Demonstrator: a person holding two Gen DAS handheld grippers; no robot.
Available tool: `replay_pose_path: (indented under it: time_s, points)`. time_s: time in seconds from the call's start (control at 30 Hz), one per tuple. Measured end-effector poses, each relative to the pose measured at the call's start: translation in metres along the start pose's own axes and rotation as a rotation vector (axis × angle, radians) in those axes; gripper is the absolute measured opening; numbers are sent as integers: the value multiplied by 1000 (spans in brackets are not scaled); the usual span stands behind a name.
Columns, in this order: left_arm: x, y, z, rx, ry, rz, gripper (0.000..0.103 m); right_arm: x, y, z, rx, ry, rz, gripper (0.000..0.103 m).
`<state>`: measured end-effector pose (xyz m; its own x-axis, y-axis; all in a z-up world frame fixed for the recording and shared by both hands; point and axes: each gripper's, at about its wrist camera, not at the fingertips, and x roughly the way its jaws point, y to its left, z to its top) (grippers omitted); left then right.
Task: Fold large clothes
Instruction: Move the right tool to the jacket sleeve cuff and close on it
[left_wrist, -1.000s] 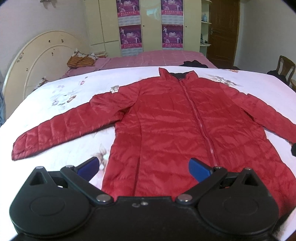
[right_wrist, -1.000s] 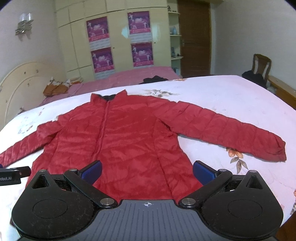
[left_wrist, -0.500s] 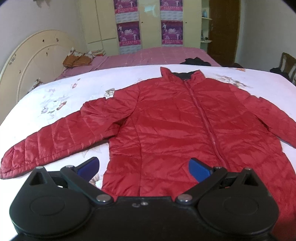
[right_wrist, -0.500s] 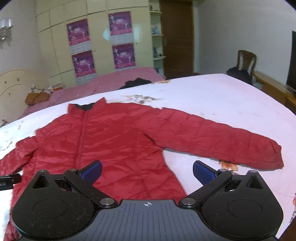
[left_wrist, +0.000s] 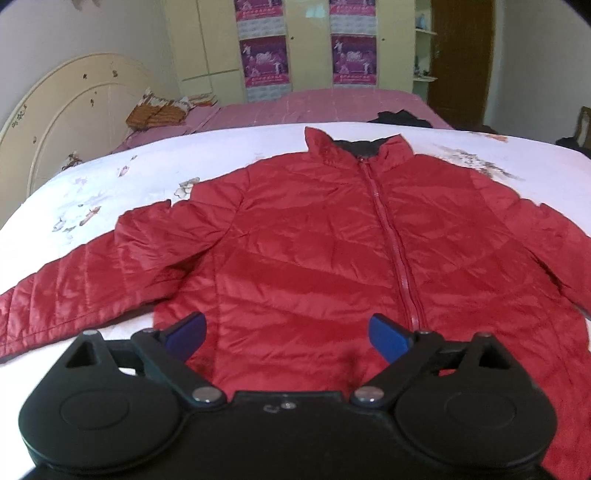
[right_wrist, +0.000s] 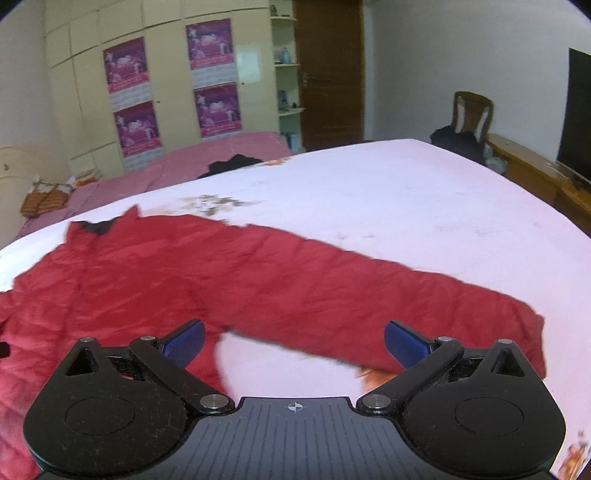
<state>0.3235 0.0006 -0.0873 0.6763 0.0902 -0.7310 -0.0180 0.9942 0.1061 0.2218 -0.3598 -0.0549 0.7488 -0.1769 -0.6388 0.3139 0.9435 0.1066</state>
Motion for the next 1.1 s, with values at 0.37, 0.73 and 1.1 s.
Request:
replay_pose_path:
  time_s: [0.37,0.73,1.1]
  points:
    - [41,-27,8,-20,26,61,92,32,-102,3,85,34,-169,103]
    - [62,-33,8,-18,52,88,91,58,-192,-18,203,127,-338,103]
    - [59,-34,11,-7,41,71,86,35,-218,-26,363,80,-218,30]
